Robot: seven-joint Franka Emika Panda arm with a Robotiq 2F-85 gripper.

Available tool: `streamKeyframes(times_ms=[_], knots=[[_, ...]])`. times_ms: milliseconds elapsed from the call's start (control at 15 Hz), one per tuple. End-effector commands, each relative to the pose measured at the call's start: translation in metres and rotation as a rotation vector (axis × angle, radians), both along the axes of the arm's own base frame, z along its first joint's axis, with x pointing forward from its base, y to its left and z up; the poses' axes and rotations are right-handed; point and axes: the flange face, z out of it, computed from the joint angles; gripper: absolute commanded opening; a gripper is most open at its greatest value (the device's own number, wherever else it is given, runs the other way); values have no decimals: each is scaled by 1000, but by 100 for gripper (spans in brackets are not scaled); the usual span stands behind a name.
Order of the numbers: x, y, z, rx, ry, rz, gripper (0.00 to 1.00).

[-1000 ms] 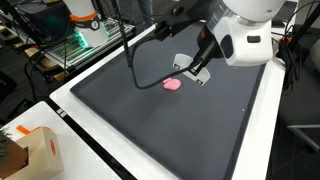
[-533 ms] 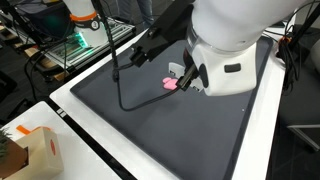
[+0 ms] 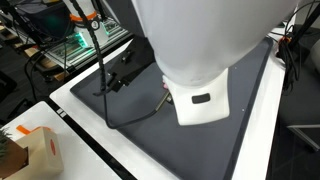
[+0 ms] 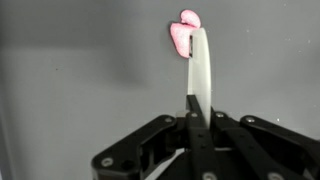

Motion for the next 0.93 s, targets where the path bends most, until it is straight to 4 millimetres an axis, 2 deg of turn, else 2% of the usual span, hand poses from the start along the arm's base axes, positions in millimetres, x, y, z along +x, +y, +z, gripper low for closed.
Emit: streamKeyframes(times_ms=[0, 867], knots=[[-9, -13, -14, 79, -11, 5, 1], [-37, -38, -42, 190, -84, 80, 1]])
